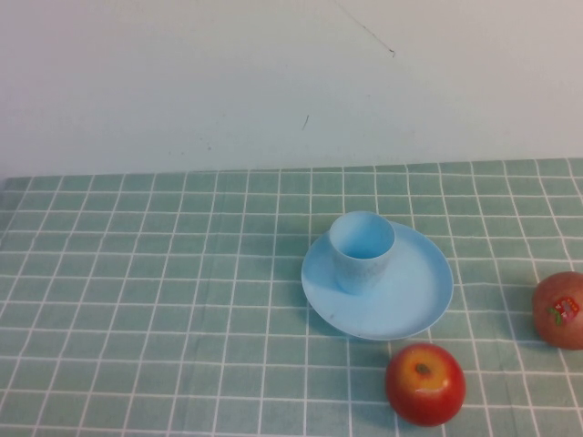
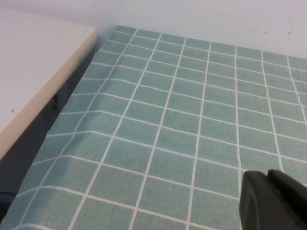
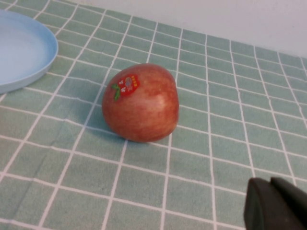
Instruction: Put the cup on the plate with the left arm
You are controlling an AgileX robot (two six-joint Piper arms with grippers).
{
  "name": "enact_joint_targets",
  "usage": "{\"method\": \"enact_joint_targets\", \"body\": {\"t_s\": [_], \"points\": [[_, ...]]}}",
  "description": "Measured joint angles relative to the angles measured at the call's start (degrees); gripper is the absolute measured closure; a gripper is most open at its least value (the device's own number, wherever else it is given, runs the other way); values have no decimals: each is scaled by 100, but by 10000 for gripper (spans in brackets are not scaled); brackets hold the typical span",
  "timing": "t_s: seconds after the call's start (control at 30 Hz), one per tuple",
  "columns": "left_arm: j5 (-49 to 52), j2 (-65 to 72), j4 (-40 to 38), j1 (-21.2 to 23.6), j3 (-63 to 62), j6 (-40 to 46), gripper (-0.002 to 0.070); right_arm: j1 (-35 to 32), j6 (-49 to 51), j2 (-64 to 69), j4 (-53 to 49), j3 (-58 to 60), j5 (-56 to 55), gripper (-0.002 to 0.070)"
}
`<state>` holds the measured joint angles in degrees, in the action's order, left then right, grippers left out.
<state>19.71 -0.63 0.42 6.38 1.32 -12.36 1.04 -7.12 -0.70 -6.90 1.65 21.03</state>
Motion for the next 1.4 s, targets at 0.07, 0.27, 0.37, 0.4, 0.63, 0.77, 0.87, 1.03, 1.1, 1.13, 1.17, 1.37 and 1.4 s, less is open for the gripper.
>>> {"method": "enact_joint_targets", "body": {"t_s": [0.07,0.27,0.37,0.4,0.63,0.77,0.87,1.03,1.1,1.13,1.17,1.37,1.4], "points": [[0,0,0,0,0,0,675,0,0,0,0,0,0,678],[0,0,0,0,0,-11,675,0,0,0,0,0,0,678],[0,0,0,0,0,-28,675,0,0,0,0,0,0,678],[0,0,0,0,0,-28,675,0,0,0,0,0,0,678],[0,0,0,0,0,-15,675,0,0,0,0,0,0,678],[0,0,0,0,0,33,675,0,0,0,0,0,0,678],[0,0,0,0,0,42,675,0,0,0,0,0,0,678],[0,0,10,0,0,45,675,0,0,0,0,0,0,678],[0,0,32,0,0,55,675,0,0,0,0,0,0,678],[0,0,43,0,0,55,675,0,0,0,0,0,0,678],[0,0,59,0,0,55,675,0,0,0,0,0,0,678],[0,0,84,0,0,55,675,0,0,0,0,0,0,678],[0,0,89,0,0,55,675,0,0,0,0,0,0,678]]}}
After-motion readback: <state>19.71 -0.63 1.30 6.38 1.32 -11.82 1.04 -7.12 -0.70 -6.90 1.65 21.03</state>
